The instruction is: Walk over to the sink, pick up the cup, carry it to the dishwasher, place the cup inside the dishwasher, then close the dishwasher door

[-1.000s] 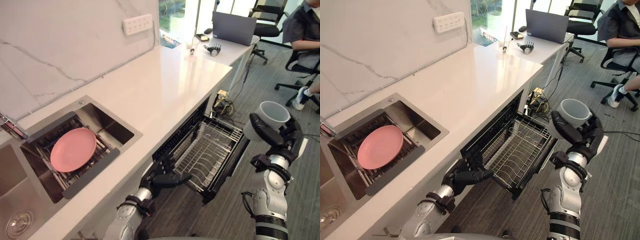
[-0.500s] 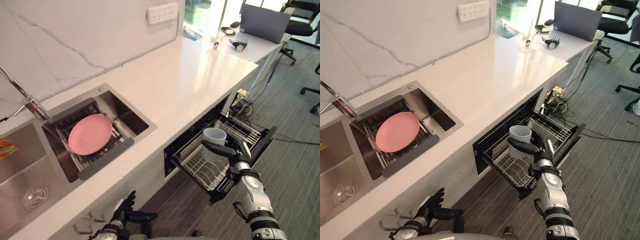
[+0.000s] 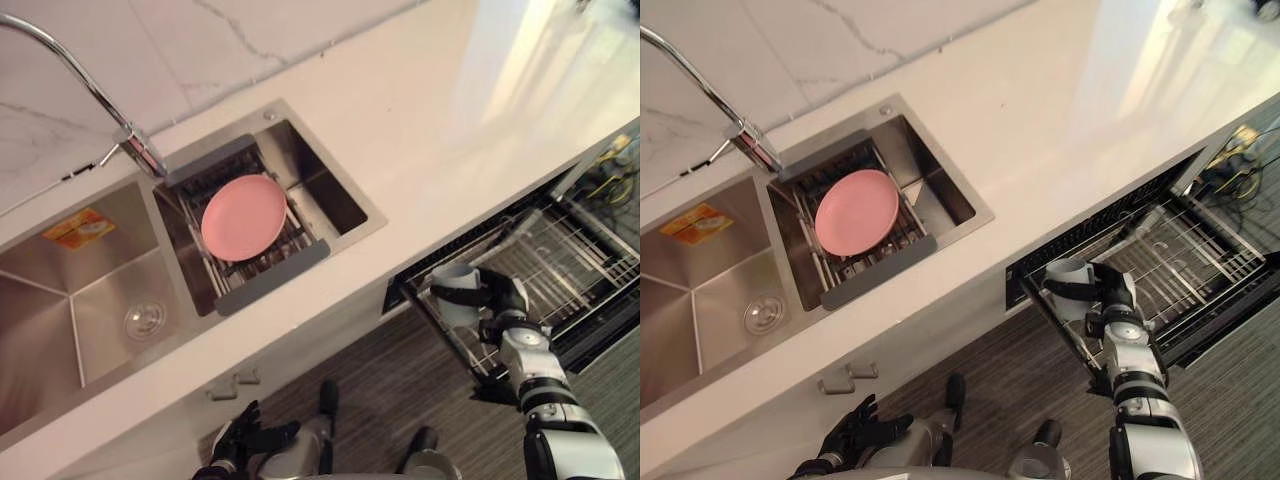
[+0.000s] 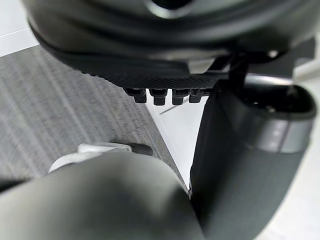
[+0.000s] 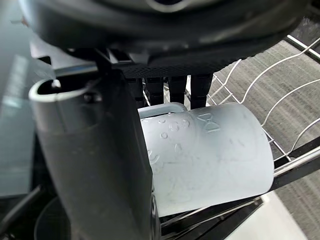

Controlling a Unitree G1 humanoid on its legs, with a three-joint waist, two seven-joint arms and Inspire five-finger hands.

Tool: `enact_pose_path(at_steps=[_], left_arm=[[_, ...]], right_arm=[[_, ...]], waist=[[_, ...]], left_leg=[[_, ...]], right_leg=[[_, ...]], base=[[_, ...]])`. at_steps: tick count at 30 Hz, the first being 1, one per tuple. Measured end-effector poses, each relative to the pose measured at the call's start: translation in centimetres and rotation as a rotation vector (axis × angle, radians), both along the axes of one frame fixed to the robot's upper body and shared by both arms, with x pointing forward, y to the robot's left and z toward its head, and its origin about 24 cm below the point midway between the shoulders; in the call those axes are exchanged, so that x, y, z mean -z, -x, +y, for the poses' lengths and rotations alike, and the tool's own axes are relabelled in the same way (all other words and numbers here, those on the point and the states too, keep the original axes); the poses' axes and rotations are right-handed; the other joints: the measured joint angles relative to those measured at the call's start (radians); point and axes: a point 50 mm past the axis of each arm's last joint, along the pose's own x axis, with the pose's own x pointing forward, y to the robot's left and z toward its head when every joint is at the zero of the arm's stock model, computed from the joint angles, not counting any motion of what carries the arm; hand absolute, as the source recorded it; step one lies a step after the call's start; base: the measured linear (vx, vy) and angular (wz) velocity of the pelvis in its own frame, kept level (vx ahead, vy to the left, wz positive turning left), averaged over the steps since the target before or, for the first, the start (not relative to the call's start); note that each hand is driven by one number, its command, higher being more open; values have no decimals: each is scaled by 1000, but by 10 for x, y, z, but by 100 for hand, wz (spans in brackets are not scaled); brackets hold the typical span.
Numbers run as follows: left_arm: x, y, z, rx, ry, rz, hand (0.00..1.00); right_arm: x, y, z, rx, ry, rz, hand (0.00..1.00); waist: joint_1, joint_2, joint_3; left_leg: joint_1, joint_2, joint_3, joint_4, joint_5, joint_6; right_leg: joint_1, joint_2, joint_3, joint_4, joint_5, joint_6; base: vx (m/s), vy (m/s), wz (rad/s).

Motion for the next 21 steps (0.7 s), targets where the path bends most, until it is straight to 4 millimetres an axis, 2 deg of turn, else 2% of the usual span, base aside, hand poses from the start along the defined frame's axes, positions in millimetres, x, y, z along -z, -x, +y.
enact_pose_path(at_steps=[2, 5, 6, 8, 13, 17, 21], left_arm=[[-4, -10, -2, -6, 20, -59, 100], [-10, -25, -2, -19, 19, -122, 100], [-10, -25, -2, -28, 24, -125, 100], [-10, -25, 0, -65, 30, -125, 100], [-11, -26, 2, -99, 8, -135, 100], [-11, -27, 3, -125, 13, -139, 100], [-12, -28, 4, -130, 7, -152, 100]], right_arm=[[-20, -10, -13, 8, 62, -15, 0], [-27, -15, -16, 15, 87, -14, 0], [-28, -16, -17, 19, 99, -11, 100], [-30, -17, -19, 48, 118, -11, 100], [-34, -25, -11, 10, 168, 4, 100], [-32, -25, -11, 18, 197, 19, 100], [-35, -25, -2, 22, 217, -38, 100]], waist=[[11, 14, 50], [29, 13, 103], [32, 13, 108], [37, 10, 116], [43, 8, 130], [63, 8, 134], [60, 7, 134]], left_leg=[[-35, -1, -2, 0, 23, 19], [-54, -3, -21, 0, 35, 34], [-60, -4, -25, 0, 37, 36], [-74, -6, -34, 0, 47, 45], [-73, -4, -38, 0, 48, 42], [-78, 0, -39, 0, 48, 41], [-70, 0, -30, 0, 48, 41]], right_leg=[[-44, -9, -5, 31, -5, -1], [-57, -8, -23, 42, -7, -4], [-60, -8, -26, 42, -7, -4], [-70, -9, -34, 44, -8, -5], [-74, -9, -33, 57, -15, -7], [-80, -6, -32, 58, -18, -10], [-76, -5, -24, 52, -15, -6]], base=[[-48, 21, 15], [-37, -31, 17], [-30, -54, 16], [-7, -54, 11], [-36, -59, 1], [-46, -49, 0], [-12, -42, -5]])
